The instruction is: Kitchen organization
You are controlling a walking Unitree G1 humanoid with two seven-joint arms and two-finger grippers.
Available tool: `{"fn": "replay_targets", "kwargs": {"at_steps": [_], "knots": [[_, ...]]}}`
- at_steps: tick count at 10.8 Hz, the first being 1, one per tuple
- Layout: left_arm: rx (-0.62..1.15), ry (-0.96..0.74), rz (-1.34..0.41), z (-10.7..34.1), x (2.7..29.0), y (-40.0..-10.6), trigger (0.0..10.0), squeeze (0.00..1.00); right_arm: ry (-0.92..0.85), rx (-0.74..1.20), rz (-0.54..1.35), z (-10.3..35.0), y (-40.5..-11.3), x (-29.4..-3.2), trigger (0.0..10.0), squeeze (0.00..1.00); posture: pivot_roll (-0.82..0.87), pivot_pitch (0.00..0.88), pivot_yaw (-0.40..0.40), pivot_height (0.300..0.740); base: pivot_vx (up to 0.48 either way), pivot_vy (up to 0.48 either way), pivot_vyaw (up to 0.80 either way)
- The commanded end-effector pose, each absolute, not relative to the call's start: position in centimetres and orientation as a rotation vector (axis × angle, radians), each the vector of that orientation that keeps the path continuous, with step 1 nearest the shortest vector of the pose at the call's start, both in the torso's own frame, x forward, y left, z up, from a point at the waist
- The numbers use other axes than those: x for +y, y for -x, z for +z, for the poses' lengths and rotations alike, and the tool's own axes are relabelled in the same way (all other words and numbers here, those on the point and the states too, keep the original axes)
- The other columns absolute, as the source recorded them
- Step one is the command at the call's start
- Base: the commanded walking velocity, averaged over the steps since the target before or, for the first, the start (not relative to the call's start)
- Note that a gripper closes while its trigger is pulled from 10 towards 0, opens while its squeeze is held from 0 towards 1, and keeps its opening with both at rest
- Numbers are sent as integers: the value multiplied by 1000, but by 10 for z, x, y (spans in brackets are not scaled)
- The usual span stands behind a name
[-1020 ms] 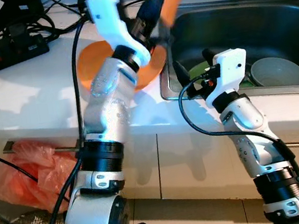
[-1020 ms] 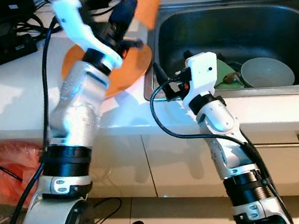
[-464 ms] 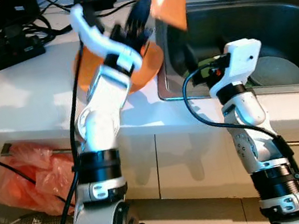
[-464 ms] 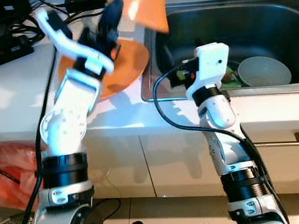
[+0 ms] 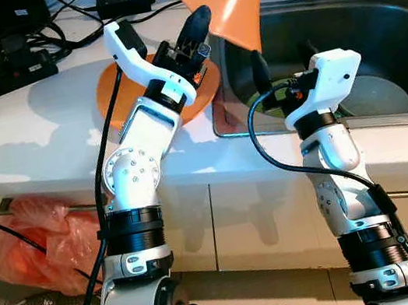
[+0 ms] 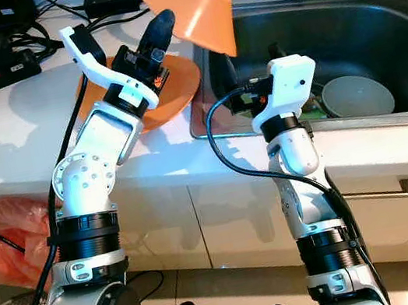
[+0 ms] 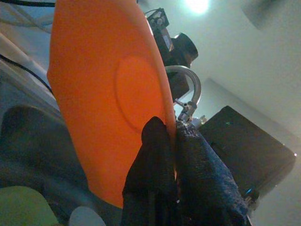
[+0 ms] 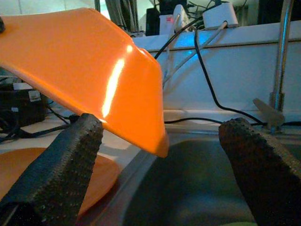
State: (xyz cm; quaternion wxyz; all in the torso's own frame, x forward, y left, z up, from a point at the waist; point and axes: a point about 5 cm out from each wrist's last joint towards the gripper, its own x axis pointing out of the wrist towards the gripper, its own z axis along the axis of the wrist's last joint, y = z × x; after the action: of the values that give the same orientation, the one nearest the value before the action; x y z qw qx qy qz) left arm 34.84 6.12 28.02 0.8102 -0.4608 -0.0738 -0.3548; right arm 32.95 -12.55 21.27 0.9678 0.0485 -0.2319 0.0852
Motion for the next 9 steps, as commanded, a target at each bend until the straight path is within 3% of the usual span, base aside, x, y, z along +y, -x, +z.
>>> {"fn": "replay_targets", "kwargs": {"at_steps": [1,9], "knots": [[-172,1056,-797,284,46,-340,10000,0,-105,-499,178,218,-329,-125,10000,0,164,130,31,740,0,0,0],[-164,1134,-852,290,34,-340,10000,0,-113,-501,313,214,-323,-108,10000,0,165,124,36,740,0,0,0]]}}
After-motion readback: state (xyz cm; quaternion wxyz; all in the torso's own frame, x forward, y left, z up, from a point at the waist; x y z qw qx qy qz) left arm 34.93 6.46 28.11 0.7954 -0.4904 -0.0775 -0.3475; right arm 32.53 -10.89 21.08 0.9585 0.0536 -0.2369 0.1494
